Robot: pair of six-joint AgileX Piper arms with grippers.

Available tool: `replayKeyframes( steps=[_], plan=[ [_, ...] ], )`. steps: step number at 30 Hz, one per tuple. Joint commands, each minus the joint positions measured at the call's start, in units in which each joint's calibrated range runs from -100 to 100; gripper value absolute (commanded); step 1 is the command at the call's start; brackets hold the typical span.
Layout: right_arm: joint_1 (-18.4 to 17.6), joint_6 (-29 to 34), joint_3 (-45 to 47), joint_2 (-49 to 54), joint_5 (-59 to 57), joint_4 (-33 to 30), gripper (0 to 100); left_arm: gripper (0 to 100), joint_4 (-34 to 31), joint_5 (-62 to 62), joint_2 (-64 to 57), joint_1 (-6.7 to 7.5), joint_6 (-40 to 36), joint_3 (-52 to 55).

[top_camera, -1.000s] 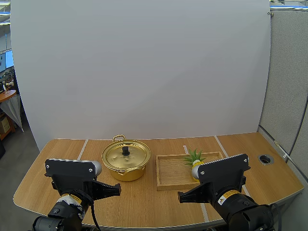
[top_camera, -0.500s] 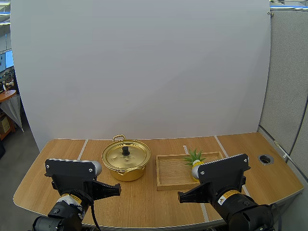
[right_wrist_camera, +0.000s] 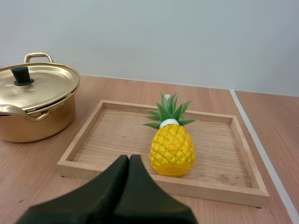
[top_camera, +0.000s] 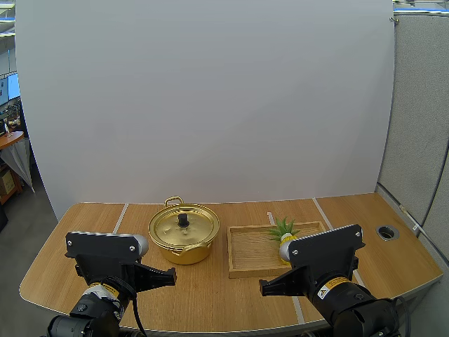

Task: Open the pot, put the pineapple inside, and close it

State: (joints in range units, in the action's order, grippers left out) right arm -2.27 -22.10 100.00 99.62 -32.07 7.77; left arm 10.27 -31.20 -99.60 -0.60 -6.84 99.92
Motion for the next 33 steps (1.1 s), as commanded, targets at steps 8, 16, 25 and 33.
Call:
replayKeyframes(
  steps=[8, 16, 25, 33],
  plan=[
    [0.2, -0.3, 0.0, 0.4, 0.5, 3.1, 0, 0, 0.8, -0.2, -0.4, 0.21, -0.6, 0.1],
    [0.2, -0.3, -10.7, 0.4, -5.4, 3.2, 0, 0, 0.6, -10.1, -0.4, 0.21, -0.5, -12.2],
    [0.2, -0.3, -30.5, 0.4, -23.5, 5.4, 0, 0, 0.1, -13.8, -0.4, 0.21, -0.4, -25.0],
    [0.2, -0.3, -42.4, 0.4, -36.0, 4.8, 0, 0, -0.3, -35.4, -0.4, 0.21, -0.2, -35.5]
  ],
)
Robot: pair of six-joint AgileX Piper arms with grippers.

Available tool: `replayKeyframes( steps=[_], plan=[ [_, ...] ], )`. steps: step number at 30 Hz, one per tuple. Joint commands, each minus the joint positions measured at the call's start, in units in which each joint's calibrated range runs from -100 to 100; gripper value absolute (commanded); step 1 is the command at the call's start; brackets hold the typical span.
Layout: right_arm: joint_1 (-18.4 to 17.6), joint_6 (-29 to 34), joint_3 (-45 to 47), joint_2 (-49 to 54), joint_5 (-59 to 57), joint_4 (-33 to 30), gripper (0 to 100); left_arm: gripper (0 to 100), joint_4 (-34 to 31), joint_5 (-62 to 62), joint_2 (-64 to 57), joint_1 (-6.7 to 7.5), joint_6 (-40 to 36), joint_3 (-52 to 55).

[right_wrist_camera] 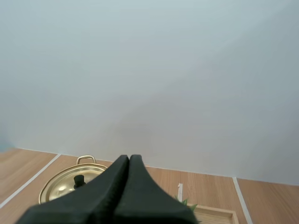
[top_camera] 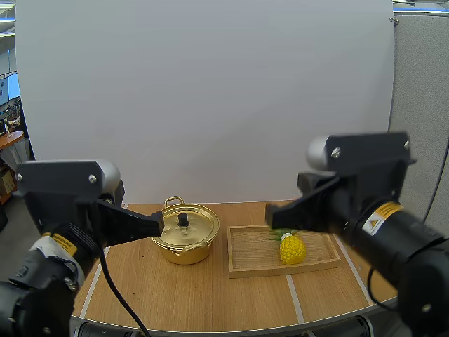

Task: Open the pot, put the pineapple inside, and close it

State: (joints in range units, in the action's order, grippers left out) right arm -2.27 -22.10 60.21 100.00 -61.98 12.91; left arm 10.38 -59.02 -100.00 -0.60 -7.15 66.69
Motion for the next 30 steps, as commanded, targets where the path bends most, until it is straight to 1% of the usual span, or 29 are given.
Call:
replayKeyframes(
  steps=[1, 4, 7, 10, 14, 22, 23, 28, 30],
  plan=[
    [0.2, -0.3, -4.2, 0.0, -10.3, -0.3, 0, 0, -0.5, -11.4, 0.0, 0.21, 0.2, -3.4],
    [0.2, -0.3, -6.0, 0.0, -15.5, -1.1, 0, 0, -0.2, -15.0, 0.0, 0.21, 1.2, -4.3],
    [0.2, -0.3, -6.0, 0.0, -15.9, -3.1, 0, 0, -0.2, -15.0, 0.0, 0.21, 3.9, -4.3],
    [0.2, 0.2, -6.0, -2.8, -15.9, -4.8, 0, 0, -0.1, -13.5, 1.9, 0.21, 4.0, -4.3],
    [0.2, 3.7, -6.0, -9.6, -15.9, -7.9, 0, 0, 0.2, -9.6, 9.5, 0.21, 5.5, -4.3],
    [0.2, 4.2, -6.0, -22.9, -13.4, -8.6, 0, 0, 0.7, 2.3, 27.5, 0.21, 8.3, -5.9],
    [0.2, 4.2, -6.0, -24.6, -12.9, -8.6, 0, 0, 1.9, 3.8, 30.8, 0.21, 9.3, -6.5],
    [0.2, 5.3, -6.0, -29.2, -12.3, -8.6, 0, 0, 5.8, 6.7, 38.9, 0.21, 13.9, -8.4],
    [0.2, 5.3, -6.0, -33.5, -12.3, -8.6, 0, 0, 7.0, 6.7, 42.8, 0.21, 15.5, -9.7]
  ],
)
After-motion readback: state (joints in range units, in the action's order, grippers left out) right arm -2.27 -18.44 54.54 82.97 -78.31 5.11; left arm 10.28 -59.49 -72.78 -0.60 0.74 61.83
